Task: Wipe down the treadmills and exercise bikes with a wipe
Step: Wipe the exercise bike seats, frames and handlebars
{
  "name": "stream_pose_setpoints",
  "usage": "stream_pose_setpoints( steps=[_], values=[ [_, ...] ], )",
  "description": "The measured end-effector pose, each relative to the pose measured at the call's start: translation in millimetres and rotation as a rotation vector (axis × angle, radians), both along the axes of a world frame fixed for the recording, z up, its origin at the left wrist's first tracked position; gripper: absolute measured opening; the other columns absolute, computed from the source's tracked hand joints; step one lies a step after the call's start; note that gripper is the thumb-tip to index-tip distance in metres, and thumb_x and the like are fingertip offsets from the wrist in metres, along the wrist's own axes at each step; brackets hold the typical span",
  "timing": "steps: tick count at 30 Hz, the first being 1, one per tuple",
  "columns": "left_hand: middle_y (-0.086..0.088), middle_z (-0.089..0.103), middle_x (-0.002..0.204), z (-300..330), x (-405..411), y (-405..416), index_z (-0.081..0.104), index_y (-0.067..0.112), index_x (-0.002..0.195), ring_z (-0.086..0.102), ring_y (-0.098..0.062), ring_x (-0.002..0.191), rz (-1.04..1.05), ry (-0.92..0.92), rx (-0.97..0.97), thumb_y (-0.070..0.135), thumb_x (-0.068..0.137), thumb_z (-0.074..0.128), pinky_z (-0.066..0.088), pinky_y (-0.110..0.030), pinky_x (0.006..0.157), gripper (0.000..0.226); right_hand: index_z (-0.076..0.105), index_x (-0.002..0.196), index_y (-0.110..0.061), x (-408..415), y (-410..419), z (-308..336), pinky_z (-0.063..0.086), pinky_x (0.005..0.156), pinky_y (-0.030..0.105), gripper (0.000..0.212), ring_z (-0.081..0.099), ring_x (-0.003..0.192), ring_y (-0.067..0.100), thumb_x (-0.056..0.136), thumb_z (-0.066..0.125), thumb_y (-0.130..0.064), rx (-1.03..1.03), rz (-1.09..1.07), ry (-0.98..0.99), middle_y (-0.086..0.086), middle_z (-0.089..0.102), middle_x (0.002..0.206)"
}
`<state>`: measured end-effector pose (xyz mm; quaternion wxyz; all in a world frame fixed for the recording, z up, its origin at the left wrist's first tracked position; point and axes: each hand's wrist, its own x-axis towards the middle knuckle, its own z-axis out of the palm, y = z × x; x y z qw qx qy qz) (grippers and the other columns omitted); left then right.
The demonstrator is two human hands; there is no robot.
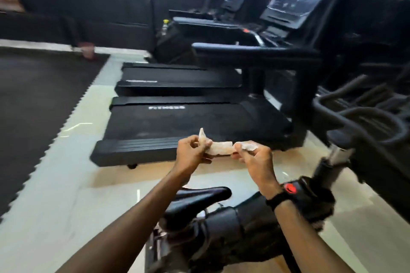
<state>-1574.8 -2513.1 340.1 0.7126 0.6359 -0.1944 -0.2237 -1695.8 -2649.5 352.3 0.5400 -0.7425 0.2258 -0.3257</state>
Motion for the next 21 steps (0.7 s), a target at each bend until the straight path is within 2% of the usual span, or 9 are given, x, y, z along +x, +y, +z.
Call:
stream_pose_setpoints(
  steps=[3, 7, 9, 11, 14, 15, 17, 19, 21],
  values=[
    [-0.018, 0.066, 0.083, 2.5, 44.2, 75.0, 0.064, -0.007, 0.093, 0.068, -0.021, 0.063, 0.204, 0.106, -0.027, 0.010, 0.094, 0.065, 0.060, -0.032, 0.053, 0.017, 0.069, 0.087, -0.008, 54.2, 59.5, -2.4, 0.055, 0.069, 0.032, 0.008, 0.074, 0.076, 0.028, 0.095, 0.066, -0.009, 0.125, 0.160, 0.001, 0.010, 0.075, 0.083],
    [-0.020, 0.067, 0.086, 4.7, 90.7, 166.9, 0.064, -0.002, 0.092, 0.069, -0.032, 0.073, 0.393, 0.174, -0.094, 0.014, 0.095, 0.065, 0.050, -0.024, 0.040, 0.017, 0.066, 0.086, -0.011, 108.2, 131.0, -10.0, 0.052, 0.078, 0.035, 0.010, 0.073, 0.085, 0.025, 0.093, 0.069, -0.019, 0.194, 0.429, 0.105, 0.011, 0.076, 0.089],
    [-0.024, 0.068, 0.087, 2.5, 114.5, 210.3, 0.064, -0.005, 0.097, 0.070, -0.031, 0.071, 0.395, 0.129, -0.079, 0.017, 0.094, 0.067, 0.055, -0.033, 0.045, 0.022, 0.068, 0.077, -0.013, 137.4, 175.5, -11.9, 0.050, 0.079, 0.036, 0.030, 0.069, 0.082, 0.025, 0.089, 0.070, -0.040, 0.121, 0.500, 0.207, 0.012, 0.075, 0.089],
    [-0.029, 0.069, 0.091, 1.9, 137.9, 249.1, 0.065, -0.006, 0.099, 0.071, -0.032, 0.073, 0.347, 0.095, -0.050, 0.019, 0.092, 0.069, 0.061, -0.046, 0.059, 0.026, 0.068, 0.080, -0.005, 168.1, 222.6, -12.4, 0.054, 0.083, 0.037, 0.047, 0.071, 0.085, 0.028, 0.091, 0.066, -0.050, 0.105, 0.468, 0.221, 0.013, 0.076, 0.092],
    [-0.023, 0.073, 0.094, 5.1, 164.9, 299.9, 0.068, -0.001, 0.101, 0.072, -0.038, 0.084, 0.272, 0.074, -0.027, 0.028, 0.084, 0.077, 0.055, -0.063, 0.077, 0.035, 0.065, 0.104, -0.006, 211.7, 283.2, -6.9, 0.060, 0.081, 0.038, 0.035, 0.072, 0.092, 0.025, 0.092, 0.068, -0.039, 0.077, 0.564, 0.243, 0.010, 0.075, 0.098],
    [-0.021, 0.074, 0.094, 7.2, 171.3, 314.6, 0.069, 0.000, 0.102, 0.073, -0.038, 0.086, 0.267, 0.080, -0.032, 0.033, 0.079, 0.079, 0.057, -0.062, 0.078, 0.042, 0.063, 0.111, -0.009, 222.5, 298.4, -3.2, 0.060, 0.078, 0.033, 0.032, 0.073, 0.093, 0.022, 0.091, 0.071, -0.033, 0.061, 0.629, 0.270, 0.008, 0.074, 0.101],
    [-0.016, 0.075, 0.093, 12.6, 189.0, 347.2, 0.069, 0.001, 0.105, 0.074, -0.034, 0.082, 0.305, 0.096, -0.056, 0.038, 0.071, 0.082, 0.061, -0.047, 0.068, 0.051, 0.061, 0.118, -0.008, 250.2, 330.4, 4.3, 0.059, 0.076, 0.028, 0.035, 0.073, 0.094, 0.019, 0.089, 0.075, -0.021, 0.046, 0.699, 0.263, 0.010, 0.074, 0.105],
    [-0.014, 0.075, 0.090, 14.1, 206.4, 375.7, 0.069, 0.002, 0.107, 0.073, -0.025, 0.071, 0.319, 0.105, -0.073, 0.027, 0.076, 0.082, 0.056, -0.032, 0.054, 0.042, 0.064, 0.115, -0.005, 275.5, 356.7, 7.8, 0.060, 0.078, 0.031, 0.032, 0.074, 0.093, 0.022, 0.088, 0.076, -0.015, -0.014, 0.678, 0.236, 0.011, 0.075, 0.102],
    [-0.014, 0.075, 0.091, 10.5, 224.9, 395.9, 0.068, 0.004, 0.110, 0.072, -0.023, 0.070, 0.320, 0.113, -0.081, 0.011, 0.079, 0.081, 0.054, -0.029, 0.055, 0.034, 0.069, 0.110, -0.003, 298.4, 374.1, 4.0, 0.060, 0.080, 0.034, 0.021, 0.074, 0.091, 0.026, 0.092, 0.071, -0.012, -0.097, 0.624, 0.208, 0.011, 0.076, 0.097]
  ],
)
